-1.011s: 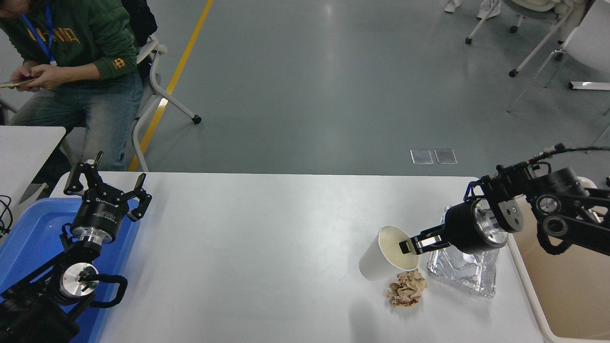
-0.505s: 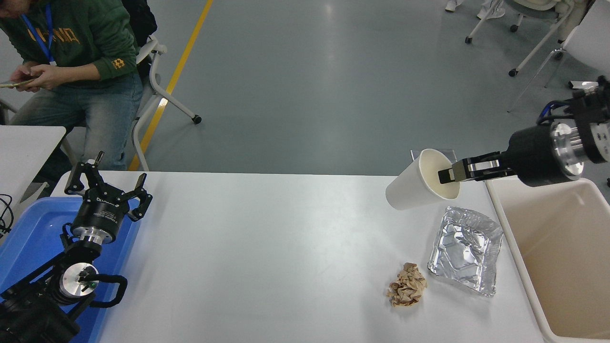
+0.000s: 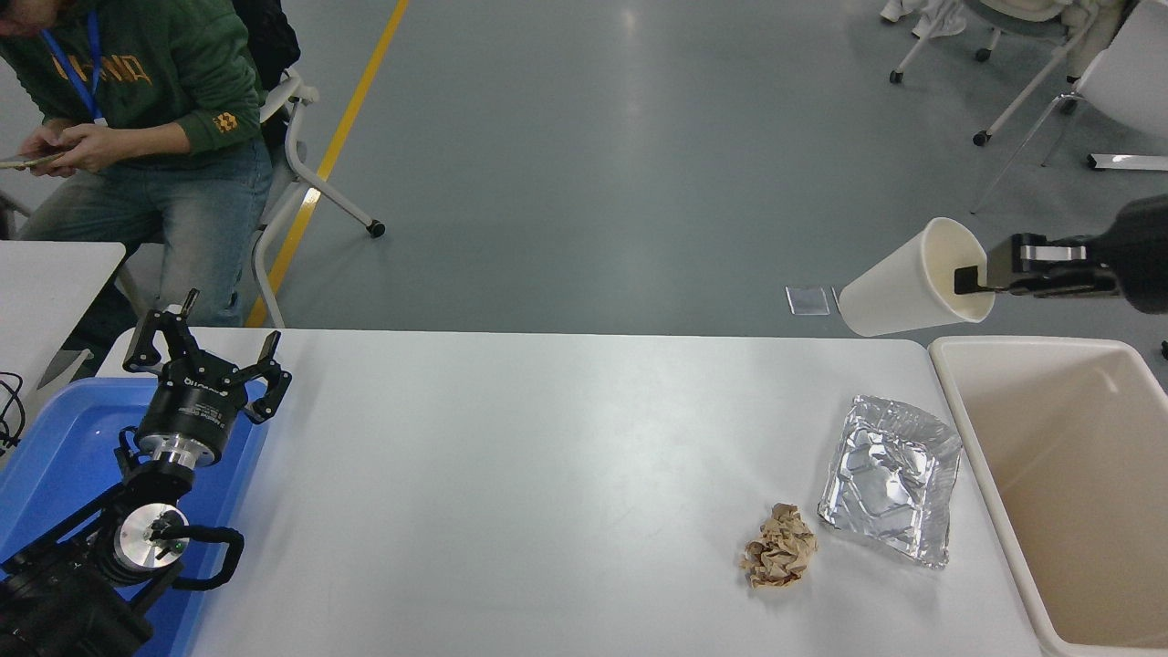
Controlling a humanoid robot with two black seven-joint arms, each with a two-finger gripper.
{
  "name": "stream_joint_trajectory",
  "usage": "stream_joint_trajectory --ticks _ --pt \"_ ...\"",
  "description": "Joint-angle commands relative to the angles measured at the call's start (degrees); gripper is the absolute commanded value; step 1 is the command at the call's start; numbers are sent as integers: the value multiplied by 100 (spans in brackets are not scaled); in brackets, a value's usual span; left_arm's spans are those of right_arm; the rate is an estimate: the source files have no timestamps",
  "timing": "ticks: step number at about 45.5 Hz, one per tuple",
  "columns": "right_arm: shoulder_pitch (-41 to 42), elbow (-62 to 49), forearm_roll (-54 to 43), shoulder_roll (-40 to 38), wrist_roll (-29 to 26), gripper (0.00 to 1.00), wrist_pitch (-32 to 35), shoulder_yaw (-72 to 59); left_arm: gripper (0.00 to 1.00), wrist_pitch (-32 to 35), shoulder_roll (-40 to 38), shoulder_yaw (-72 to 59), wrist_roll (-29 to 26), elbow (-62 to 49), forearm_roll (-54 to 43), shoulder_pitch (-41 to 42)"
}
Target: Clean the table surface
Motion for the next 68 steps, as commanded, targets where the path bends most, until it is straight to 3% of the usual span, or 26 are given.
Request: stream_joint_trajectory --ticks 1,23,42,56,68 --pt "-532 -551 491 -28 35 0 -734 5 99 0 0 0 0 0 1 0" --pt "-1674 -1781 852 209 404 0 -2052 -4 99 0 0 0 0 0 1 0" --pt "-2799 -3205 852 1149 404 0 -3222 23 99 0 0 0 0 0 1 0" --pt "-3318 -5059 1106 1993 404 0 -3354 -47 99 0 0 0 0 0 1 0" --pt "-3415 -6843 1142 3179 412 0 -3354 -188 99 0 0 0 0 0 1 0"
